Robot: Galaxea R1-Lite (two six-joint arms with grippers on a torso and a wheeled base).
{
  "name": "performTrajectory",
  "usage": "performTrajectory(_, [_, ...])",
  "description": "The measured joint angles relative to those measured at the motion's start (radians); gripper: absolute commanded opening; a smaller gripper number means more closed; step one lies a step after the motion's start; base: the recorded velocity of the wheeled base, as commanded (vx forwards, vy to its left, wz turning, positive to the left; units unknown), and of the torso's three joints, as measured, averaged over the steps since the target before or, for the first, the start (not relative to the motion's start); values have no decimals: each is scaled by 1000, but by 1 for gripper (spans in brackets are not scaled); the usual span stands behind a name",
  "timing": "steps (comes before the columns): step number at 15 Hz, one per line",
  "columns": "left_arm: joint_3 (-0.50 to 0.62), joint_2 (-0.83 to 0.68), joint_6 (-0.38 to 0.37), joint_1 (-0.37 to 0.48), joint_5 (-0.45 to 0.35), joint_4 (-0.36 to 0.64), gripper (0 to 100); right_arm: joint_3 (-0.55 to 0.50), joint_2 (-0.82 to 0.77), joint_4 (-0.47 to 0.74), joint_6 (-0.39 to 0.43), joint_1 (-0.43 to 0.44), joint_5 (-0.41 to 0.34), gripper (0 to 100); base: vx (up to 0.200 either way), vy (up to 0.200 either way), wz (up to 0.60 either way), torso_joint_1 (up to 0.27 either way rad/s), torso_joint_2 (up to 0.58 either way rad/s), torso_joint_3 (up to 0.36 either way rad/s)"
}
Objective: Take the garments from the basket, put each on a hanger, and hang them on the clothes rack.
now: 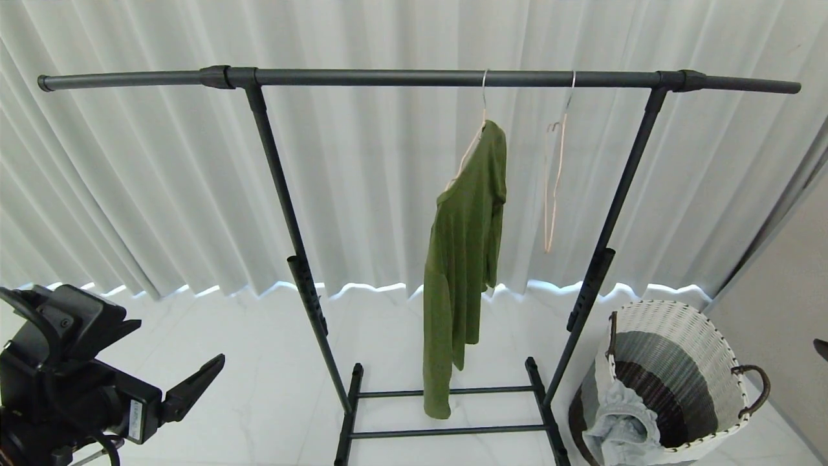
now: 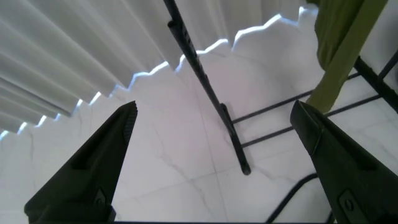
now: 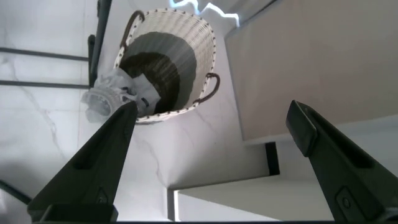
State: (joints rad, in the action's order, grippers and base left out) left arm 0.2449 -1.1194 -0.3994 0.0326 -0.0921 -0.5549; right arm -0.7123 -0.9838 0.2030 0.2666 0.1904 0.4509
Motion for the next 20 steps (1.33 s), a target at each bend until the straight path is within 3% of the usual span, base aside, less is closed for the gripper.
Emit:
performTrajectory(10, [56,-26,38,-43,-3,0,100,61,3,2,4,-38,0,100,0,0,0,-195,475,276])
performTrajectory(15, [64,-58,30,-46,-1,0,100,144,19,0,73,-124,-4,100,0,0,0,-163,463,295])
performTrajectory(20, [51,-65,27,-46,0,0,100,180,34,3,92,-137,-1,100,0,0,0,-111,397,279])
